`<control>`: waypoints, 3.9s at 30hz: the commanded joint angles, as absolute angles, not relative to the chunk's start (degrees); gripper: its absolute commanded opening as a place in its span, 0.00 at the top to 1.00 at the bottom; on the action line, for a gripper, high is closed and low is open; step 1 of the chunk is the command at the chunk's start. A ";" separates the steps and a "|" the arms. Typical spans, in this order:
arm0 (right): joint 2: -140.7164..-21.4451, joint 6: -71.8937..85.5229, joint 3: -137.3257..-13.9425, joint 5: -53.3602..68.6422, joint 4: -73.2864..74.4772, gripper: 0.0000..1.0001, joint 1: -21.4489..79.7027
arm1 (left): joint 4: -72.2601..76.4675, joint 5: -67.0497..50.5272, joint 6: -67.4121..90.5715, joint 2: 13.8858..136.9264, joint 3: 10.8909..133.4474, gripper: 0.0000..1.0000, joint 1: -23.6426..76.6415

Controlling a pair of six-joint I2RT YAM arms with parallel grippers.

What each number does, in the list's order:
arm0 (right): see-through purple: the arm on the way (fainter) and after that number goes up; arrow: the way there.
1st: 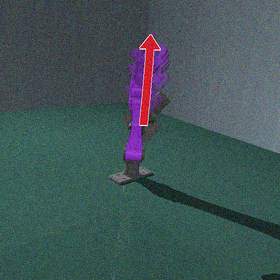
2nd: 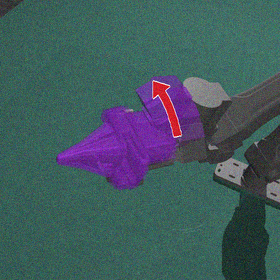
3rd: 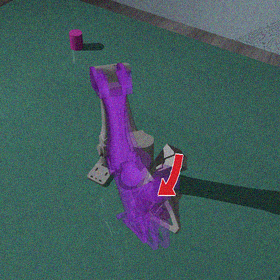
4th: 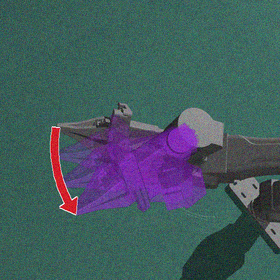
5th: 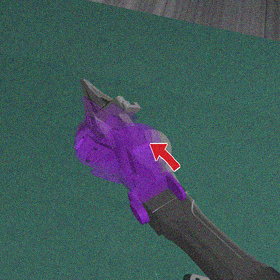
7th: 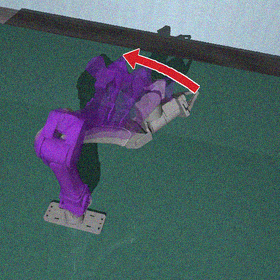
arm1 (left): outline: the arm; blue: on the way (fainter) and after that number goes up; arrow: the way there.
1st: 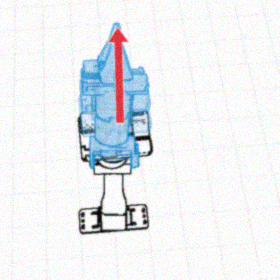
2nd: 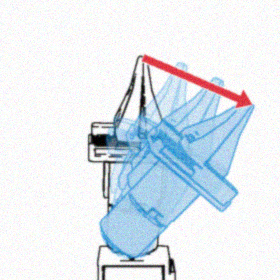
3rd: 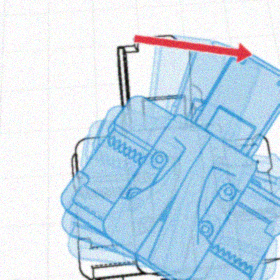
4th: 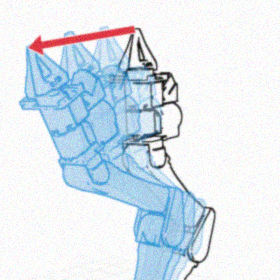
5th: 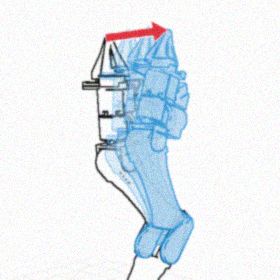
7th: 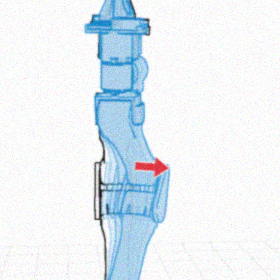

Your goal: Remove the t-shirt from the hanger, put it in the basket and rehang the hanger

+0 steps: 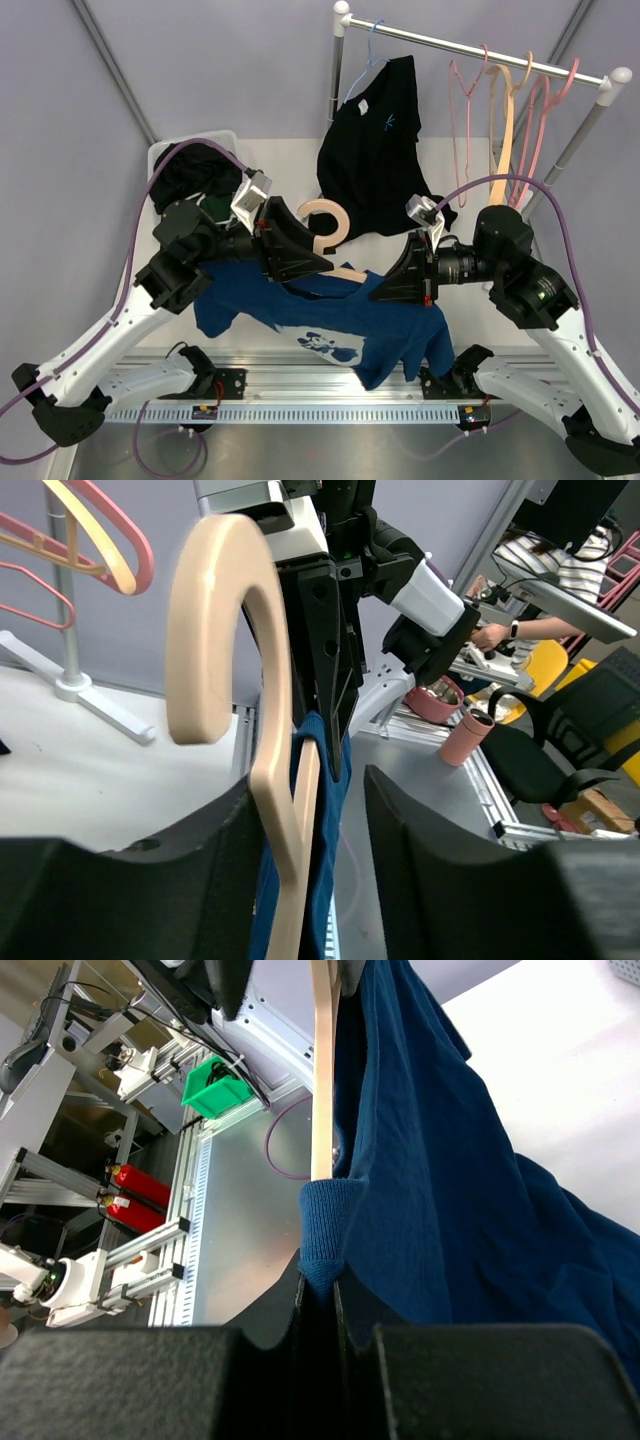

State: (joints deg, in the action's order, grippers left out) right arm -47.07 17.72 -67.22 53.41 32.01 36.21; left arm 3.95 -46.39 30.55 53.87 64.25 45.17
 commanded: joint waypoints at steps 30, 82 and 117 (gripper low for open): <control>-43.77 3.69 -68.12 34.19 38.33 0.01 36.04 | -20.38 -23.83 21.10 37.36 72.51 1.00 45.26; -67.76 16.35 -72.75 14.08 28.55 1.00 32.08 | 10.15 -12.12 27.69 31.72 67.25 1.00 45.35; -84.30 9.57 -84.14 15.45 34.31 1.00 31.20 | 47.27 -16.01 27.16 37.71 58.10 1.00 45.35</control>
